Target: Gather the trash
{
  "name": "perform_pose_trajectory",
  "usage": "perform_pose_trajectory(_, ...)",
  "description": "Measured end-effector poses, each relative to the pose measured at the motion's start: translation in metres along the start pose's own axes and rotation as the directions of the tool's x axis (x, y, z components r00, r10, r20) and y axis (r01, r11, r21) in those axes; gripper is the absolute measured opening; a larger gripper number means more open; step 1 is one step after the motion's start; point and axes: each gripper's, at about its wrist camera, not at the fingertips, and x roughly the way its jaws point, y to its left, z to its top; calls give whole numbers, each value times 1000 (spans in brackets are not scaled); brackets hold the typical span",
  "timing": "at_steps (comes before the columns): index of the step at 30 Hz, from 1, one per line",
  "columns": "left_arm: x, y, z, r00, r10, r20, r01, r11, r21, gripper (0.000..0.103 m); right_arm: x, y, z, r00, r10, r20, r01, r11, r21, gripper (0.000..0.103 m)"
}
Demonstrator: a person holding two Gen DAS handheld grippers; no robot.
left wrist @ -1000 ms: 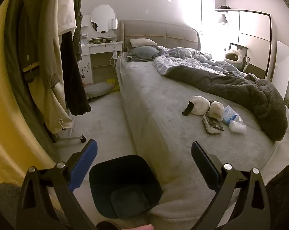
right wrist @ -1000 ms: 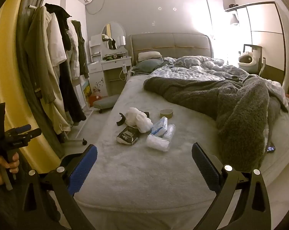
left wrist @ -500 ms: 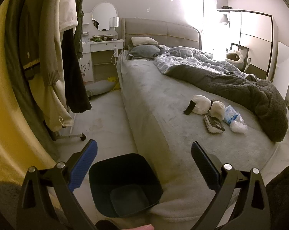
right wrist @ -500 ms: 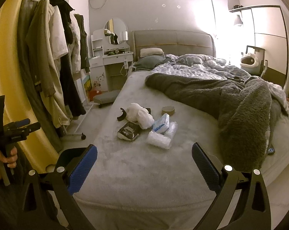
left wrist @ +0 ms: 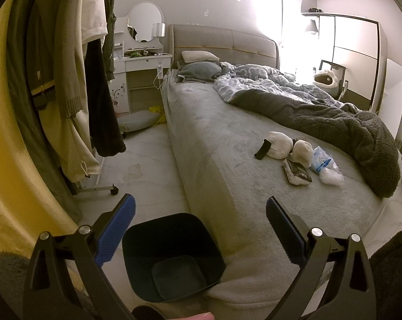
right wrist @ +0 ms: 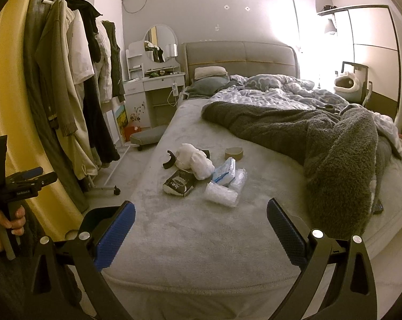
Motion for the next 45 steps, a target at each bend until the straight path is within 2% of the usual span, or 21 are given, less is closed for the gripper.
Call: perform_pose_trajectory(45,3,-7,-1,1000,0,-1,0,1000,-7,100,-1,-2,0,1000,1,1,-1,1000,-4,100)
